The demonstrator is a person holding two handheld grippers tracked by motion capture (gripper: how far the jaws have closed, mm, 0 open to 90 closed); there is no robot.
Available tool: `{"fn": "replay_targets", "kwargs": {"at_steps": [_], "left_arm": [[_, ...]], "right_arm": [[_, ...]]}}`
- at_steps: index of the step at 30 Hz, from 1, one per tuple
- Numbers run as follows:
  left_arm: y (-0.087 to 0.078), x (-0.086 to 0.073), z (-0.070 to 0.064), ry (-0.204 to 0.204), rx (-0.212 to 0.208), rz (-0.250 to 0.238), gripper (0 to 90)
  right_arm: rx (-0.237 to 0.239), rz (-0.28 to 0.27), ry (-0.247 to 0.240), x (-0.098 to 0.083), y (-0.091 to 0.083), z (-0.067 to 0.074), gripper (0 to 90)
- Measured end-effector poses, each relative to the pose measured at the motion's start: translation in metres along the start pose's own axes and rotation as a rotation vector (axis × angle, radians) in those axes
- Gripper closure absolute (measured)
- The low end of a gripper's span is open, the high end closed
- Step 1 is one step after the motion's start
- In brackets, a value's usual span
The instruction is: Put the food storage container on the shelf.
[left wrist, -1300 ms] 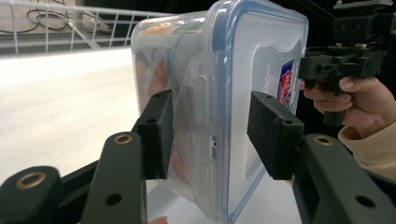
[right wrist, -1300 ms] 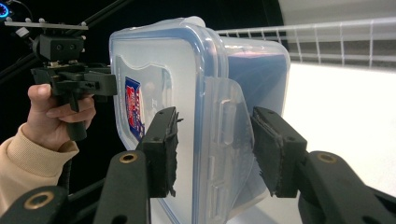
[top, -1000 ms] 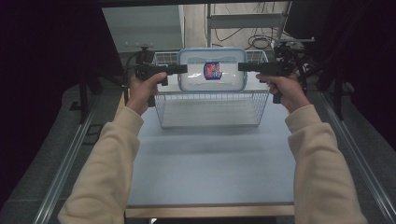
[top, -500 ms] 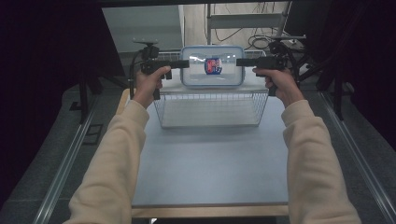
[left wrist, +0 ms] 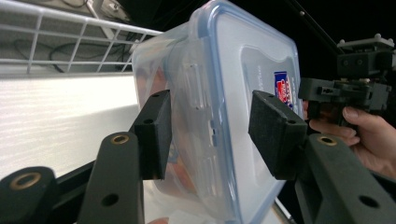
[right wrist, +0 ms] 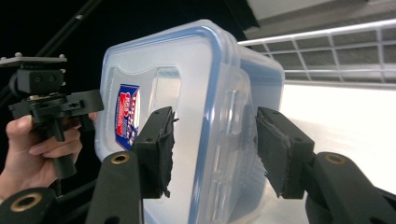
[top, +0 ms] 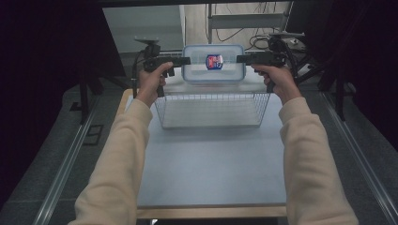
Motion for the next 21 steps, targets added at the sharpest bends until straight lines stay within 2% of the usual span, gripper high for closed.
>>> {"fn": "replay_targets", "kwargs": {"at_steps": [1,3,4,5,6,7,8,10,11,12,13,16,17,18,19,20,21], "left_arm": [[0.003,0.001,0.003,-0.002,0.025,-0.005,48.9],[0.004,0.001,0.004,-0.007,0.029,-0.003,49.2],[0.006,0.000,0.005,-0.011,0.035,0.003,52.6],[0.010,-0.001,0.008,-0.013,0.057,0.013,49.5],[0.010,-0.001,0.008,-0.013,0.057,0.013,49.1],[0.012,-0.001,0.011,-0.038,0.055,0.004,48.8],[0.012,-0.001,0.011,-0.038,0.055,0.004,48.5],[0.012,-0.001,0.010,-0.030,0.069,0.001,47.1],[0.010,-0.001,0.009,-0.011,0.092,-0.003,46.1],[0.010,-0.001,0.009,-0.011,0.092,-0.003,45.2],[0.006,-0.001,0.008,0.020,0.107,-0.011,44.8],[-0.003,0.001,0.006,0.027,0.116,-0.048,42.6],[-0.005,0.001,0.005,0.043,0.119,-0.050,42.1],[-0.005,0.001,0.005,0.043,0.119,-0.050,41.4],[-0.010,-0.002,0.001,0.084,0.128,-0.037,40.6],[-0.010,-0.002,0.001,0.084,0.128,-0.037,39.7],[-0.014,-0.004,-0.004,0.109,0.133,-0.031,38.9]], "right_arm": [[-0.023,0.010,0.016,0.001,0.002,-0.001,46.7],[-0.036,0.007,0.023,0.001,0.003,-0.002,45.9],[-0.051,-0.001,0.024,0.002,0.004,-0.003,45.7],[-0.127,-0.011,0.012,0.002,0.006,-0.007,49.4],[-0.127,-0.011,0.012,0.002,0.006,-0.007,49.4],[-0.151,-0.041,0.011,0.003,0.008,-0.007,48.7],[-0.151,-0.041,0.011,0.003,0.008,-0.007,48.7],[-0.165,-0.075,0.001,0.001,0.010,-0.006,46.9],[-0.170,-0.088,-0.019,-0.001,0.009,-0.005,45.2],[-0.170,-0.088,-0.019,-0.001,0.009,-0.005,45.2],[-0.162,-0.113,-0.058,-0.003,0.005,-0.002,41.0],[-0.165,-0.138,-0.120,-0.008,-0.004,0.003,37.9],[-0.165,-0.137,-0.136,-0.010,-0.007,0.005,36.8],[-0.165,-0.137,-0.136,-0.010,-0.007,0.005,36.8],[-0.163,-0.137,-0.158,-0.012,-0.014,0.006,35.8],[-0.163,-0.137,-0.158,-0.012,-0.014,0.006,35.8],[-0.157,-0.138,-0.177,-0.014,-0.022,0.007,34.9]]}}
Point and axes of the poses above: each handheld gripper's, and its own axes: y roughly forward along the jaws, x roughly out of its top, z roughly to its left, the point moved 7 cm from there along y, roughly forward along the jaws, and after that the axes turned 15 degrees about y, right-handed, at the moved point
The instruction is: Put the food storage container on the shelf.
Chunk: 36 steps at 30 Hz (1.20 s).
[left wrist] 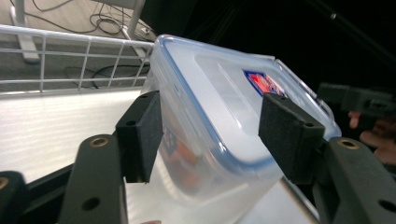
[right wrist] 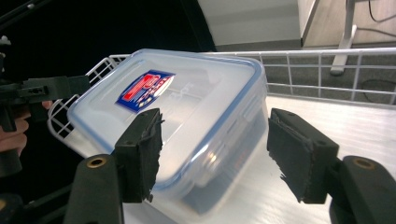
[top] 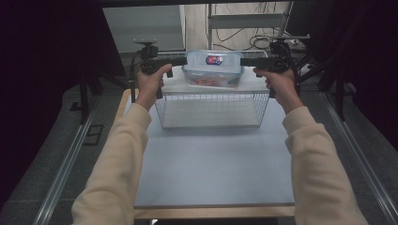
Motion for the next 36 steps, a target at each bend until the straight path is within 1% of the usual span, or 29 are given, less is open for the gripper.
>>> {"fn": "replay_targets", "kwargs": {"at_steps": [1,2,6,8,9,10,11,13,15,16,17,19,20,21,22,23,24,25,26,27,28,29,30,31,32,33,34,35,36], "left_arm": [[0.000,0.000,0.000,0.000,0.000,0.000,38.1],[-0.006,-0.002,-0.003,0.021,0.001,0.002,37.5],[-0.012,-0.005,-0.004,0.044,0.006,0.014,35.5],[-0.016,-0.007,-0.007,0.036,-0.003,0.008,34.6],[-0.019,-0.008,-0.009,0.042,-0.015,0.010,34.6],[-0.022,-0.011,-0.012,0.061,-0.014,0.015,34.5],[-0.022,-0.011,-0.012,0.061,-0.014,0.015,34.5],[-0.026,-0.014,-0.015,0.094,0.001,0.022,34.7],[-0.030,-0.018,-0.020,0.101,-0.013,0.019,34.7],[-0.036,-0.022,-0.026,0.106,-0.024,0.017,34.7],[-0.036,-0.022,-0.026,0.106,-0.024,0.017,34.6],[-0.042,-0.029,-0.032,0.107,-0.042,0.014,34.5],[-0.049,-0.037,-0.038,0.103,-0.065,0.014,34.1],[-0.049,-0.037,-0.038,0.103,-0.065,0.014,33.8],[-0.053,-0.042,-0.041,0.111,-0.067,0.019,33.8],[-0.056,-0.047,-0.044,0.120,-0.064,0.021,33.5],[-0.059,-0.051,-0.046,0.125,-0.067,0.021,33.5],[-0.062,-0.059,-0.050,0.127,-0.075,0.017,33.5],[-0.065,-0.065,-0.054,0.129,-0.079,0.012,34.0],[-0.067,-0.072,-0.057,0.134,-0.082,0.011,34.0],[-0.070,-0.084,-0.062,0.153,-0.082,0.022,34.0],[-0.070,-0.084,-0.062,0.153,-0.082,0.022,34.1],[-0.074,-0.100,-0.069,0.155,-0.099,0.032,34.1],[-0.074,-0.100,-0.069,0.155,-0.099,0.032,33.8],[-0.076,-0.107,-0.073,0.159,-0.105,0.034,33.7],[-0.078,-0.114,-0.076,0.164,-0.104,0.038,33.7],[-0.081,-0.128,-0.083,0.173,-0.113,0.046,33.4],[-0.081,-0.128,-0.083,0.173,-0.113,0.046,33.1],[-0.082,-0.145,-0.089,0.181,-0.112,0.057,32.8]], "right_arm": [[0.000,0.000,0.000,0.000,0.000,0.000,34.9],[0.002,0.005,-0.018,-0.002,-0.006,-0.001,34.3],[0.020,0.009,-0.033,-0.008,-0.016,-0.002,33.7],[0.029,0.018,-0.047,-0.012,-0.020,-0.002,32.1],[0.029,0.018,-0.047,-0.012,-0.020,-0.002,32.1],[0.039,0.025,-0.059,-0.016,-0.023,-0.001,31.3],[0.039,0.025,-0.059,-0.016,-0.023,-0.001,31.3],[0.048,0.029,-0.071,-0.021,-0.026,0.000,30.7],[0.070,0.035,-0.083,-0.028,-0.031,0.002,30.0],[0.087,0.035,-0.096,-0.036,-0.036,0.003,29.7],[0.087,0.035,-0.096,-0.036,-0.036,0.003,29.7],[0.097,0.033,-0.106,-0.045,-0.042,0.002,29.3],[0.108,0.036,-0.113,-0.055,-0.049,0.000,29.3],[0.108,0.036,-0.113,-0.055,-0.049,0.000,29.3],[0.114,0.036,-0.119,-0.061,-0.052,-0.001,29.2],[0.124,0.038,-0.128,-0.072,-0.060,-0.003,29.0],[0.124,0.038,-0.128,-0.072,-0.060,-0.003,29.0],[0.127,0.040,-0.131,-0.077,-0.062,-0.004,29.0],[0.131,0.043,-0.149,-0.091,-0.070,-0.008,28.7],[0.131,0.043,-0.149,-0.091,-0.070,-0.008,28.7],[0.132,0.042,-0.162,-0.104,-0.076,-0.012,28.5],[0.132,0.042,-0.162,-0.104,-0.076,-0.012,28.5],[0.142,0.038,-0.164,-0.116,-0.081,-0.015,28.5],[0.142,0.038,-0.164,-0.116,-0.081,-0.015,28.5],[0.159,0.040,-0.167,-0.134,-0.087,-0.018,28.5],[0.159,0.040,-0.167,-0.134,-0.087,-0.018,28.5],[0.166,0.052,-0.175,-0.151,-0.091,-0.022,28.4],[0.166,0.052,-0.175,-0.151,-0.091,-0.022,28.4],[0.173,0.064,-0.179,-0.168,-0.093,-0.026,28.3]]}}
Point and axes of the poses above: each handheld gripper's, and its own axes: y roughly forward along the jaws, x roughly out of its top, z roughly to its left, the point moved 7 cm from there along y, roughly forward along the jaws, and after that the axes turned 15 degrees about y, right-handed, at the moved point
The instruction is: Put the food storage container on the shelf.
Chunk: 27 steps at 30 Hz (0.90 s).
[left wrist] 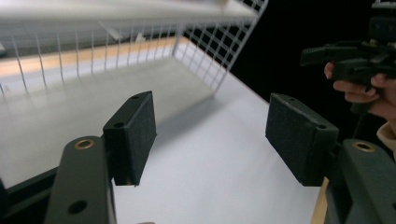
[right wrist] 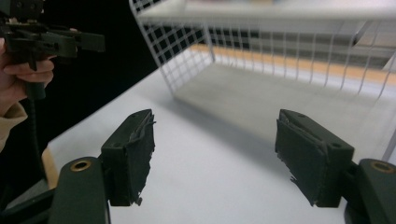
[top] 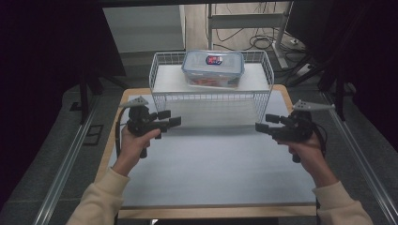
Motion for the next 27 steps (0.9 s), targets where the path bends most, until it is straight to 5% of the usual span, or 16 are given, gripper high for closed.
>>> {"fn": "replay_targets", "kwargs": {"at_steps": [2,6,13,27], "left_arm": [[0.001,-0.006,-0.003,-0.001,-0.001,0.005,32.8],[0.005,-0.046,-0.018,0.024,0.022,0.029,33.1],[0.015,-0.073,-0.029,0.001,-0.016,0.077,32.5],[0.017,-0.087,-0.027,-0.004,-0.017,0.101,31.1]], "right_arm": [[-0.001,0.006,-0.002,-0.008,0.000,-0.001,28.3],[-0.014,0.052,-0.002,-0.046,0.001,-0.007,27.9],[-0.046,0.117,-0.007,-0.087,0.006,-0.016,27.8],[-0.090,0.075,-0.037,-0.095,0.009,-0.024,21.8]]}}
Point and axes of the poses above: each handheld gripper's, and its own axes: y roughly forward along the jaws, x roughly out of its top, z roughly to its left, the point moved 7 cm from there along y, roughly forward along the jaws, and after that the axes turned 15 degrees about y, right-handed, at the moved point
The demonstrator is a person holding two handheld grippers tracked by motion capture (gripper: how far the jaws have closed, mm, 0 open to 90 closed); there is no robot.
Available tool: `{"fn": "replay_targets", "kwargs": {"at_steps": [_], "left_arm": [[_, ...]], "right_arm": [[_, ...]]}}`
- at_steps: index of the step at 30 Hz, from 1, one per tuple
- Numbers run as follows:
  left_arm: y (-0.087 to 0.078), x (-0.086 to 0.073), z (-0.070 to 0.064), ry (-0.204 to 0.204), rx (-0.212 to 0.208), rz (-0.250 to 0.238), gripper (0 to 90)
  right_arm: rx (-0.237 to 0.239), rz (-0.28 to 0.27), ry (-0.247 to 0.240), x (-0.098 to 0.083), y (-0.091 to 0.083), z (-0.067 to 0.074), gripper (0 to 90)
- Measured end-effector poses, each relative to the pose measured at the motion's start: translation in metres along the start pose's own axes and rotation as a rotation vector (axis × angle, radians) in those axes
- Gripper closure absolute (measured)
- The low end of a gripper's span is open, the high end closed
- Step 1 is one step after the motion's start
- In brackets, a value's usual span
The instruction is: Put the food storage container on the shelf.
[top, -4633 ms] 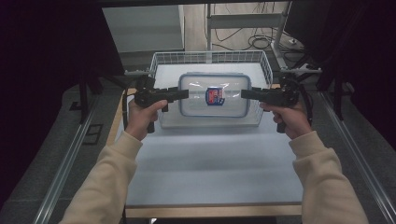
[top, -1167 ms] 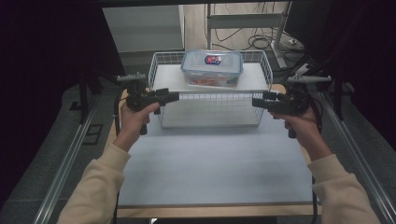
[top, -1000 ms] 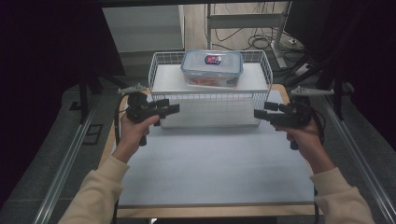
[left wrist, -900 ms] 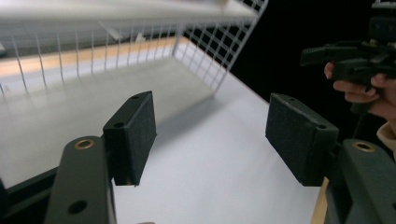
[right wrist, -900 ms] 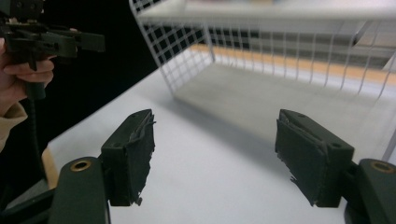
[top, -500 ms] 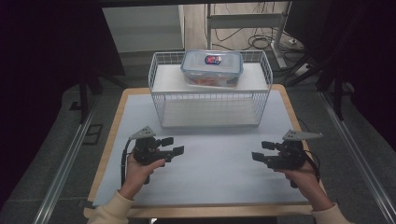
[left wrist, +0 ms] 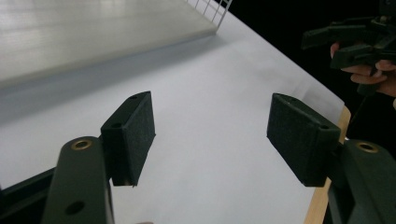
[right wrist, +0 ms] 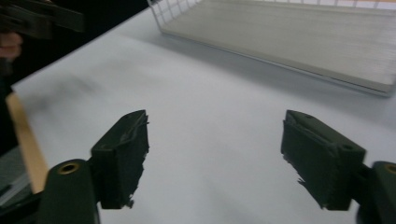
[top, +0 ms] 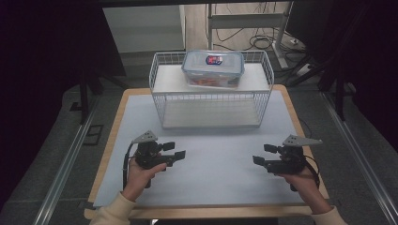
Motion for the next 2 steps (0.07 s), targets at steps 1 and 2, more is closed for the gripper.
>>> {"fn": "replay_targets", "kwargs": {"at_steps": [1,2], "left_arm": [[0.0027,-0.0081,0.0008,-0.006,0.004,0.019,30.7],[0.0027,-0.0081,0.0008,-0.006,0.004,0.019,30.0]], "right_arm": [[-0.050,0.010,-0.007,-0.0057,0.0044,-0.0065,17.5],[-0.050,0.010,-0.007,-0.0057,0.0044,-0.0065,17.5]]}}
Point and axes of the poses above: each handheld gripper's, and its own axes: y roughly forward along the jaws, x roughly out of its top, z roughly to its left, the point moved 7 cm from there along y, roughly forward along the jaws, and after that the axes turned 15 degrees about y, right-handed, at the moved point
